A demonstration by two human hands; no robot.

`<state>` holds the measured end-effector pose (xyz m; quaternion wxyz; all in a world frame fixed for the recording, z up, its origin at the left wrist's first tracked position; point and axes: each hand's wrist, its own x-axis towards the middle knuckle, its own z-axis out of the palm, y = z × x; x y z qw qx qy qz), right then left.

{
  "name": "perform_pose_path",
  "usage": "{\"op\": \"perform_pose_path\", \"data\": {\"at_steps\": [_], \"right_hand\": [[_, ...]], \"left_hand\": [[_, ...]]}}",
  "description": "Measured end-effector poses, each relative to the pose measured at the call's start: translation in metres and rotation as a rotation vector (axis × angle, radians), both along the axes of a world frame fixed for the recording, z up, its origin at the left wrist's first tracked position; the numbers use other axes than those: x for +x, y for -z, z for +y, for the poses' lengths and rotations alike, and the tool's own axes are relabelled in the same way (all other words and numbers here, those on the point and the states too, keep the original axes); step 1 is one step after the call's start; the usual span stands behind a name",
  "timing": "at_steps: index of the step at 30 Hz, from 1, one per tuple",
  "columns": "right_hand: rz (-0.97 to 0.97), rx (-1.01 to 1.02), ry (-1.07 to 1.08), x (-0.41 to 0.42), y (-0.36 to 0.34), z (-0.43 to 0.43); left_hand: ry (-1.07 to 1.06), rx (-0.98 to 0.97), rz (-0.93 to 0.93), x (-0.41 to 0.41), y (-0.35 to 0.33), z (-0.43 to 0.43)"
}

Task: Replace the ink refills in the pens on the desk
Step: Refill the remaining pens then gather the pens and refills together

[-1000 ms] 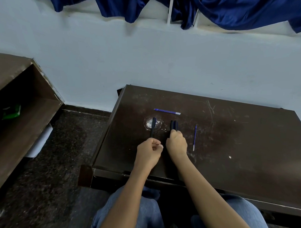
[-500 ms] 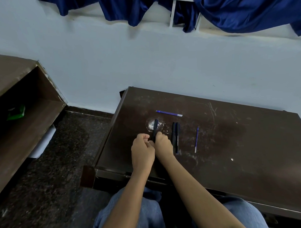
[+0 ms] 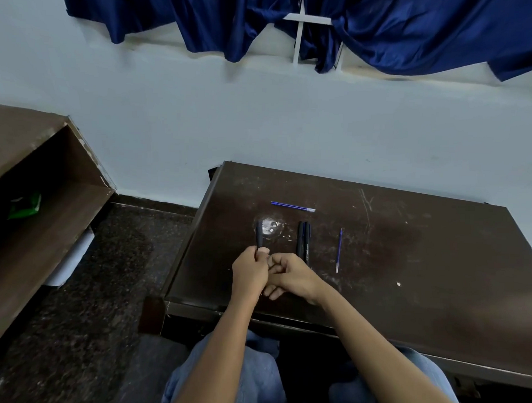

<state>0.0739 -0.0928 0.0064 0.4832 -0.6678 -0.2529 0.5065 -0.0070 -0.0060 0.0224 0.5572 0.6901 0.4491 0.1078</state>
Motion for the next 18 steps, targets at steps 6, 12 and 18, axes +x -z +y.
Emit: {"op": "perform_pose_path", "data": {"at_steps": [6,12,18], "right_hand": [[0.034,0.070,0.235,0.015,-0.012,-0.014],[0.012,0.127,0.403,0.021,-0.011,-0.011],[0.158,0.138,0.385,0.018,-0.016,-0.007]], "left_hand": [[0.086,0.054,0.010,-0.002,-0.001,0.000],[0.331,0.211,0.169,-0.002,-0.001,-0.004],[0.290,0.306,0.255,-0.003,0.001,0.000]]}}
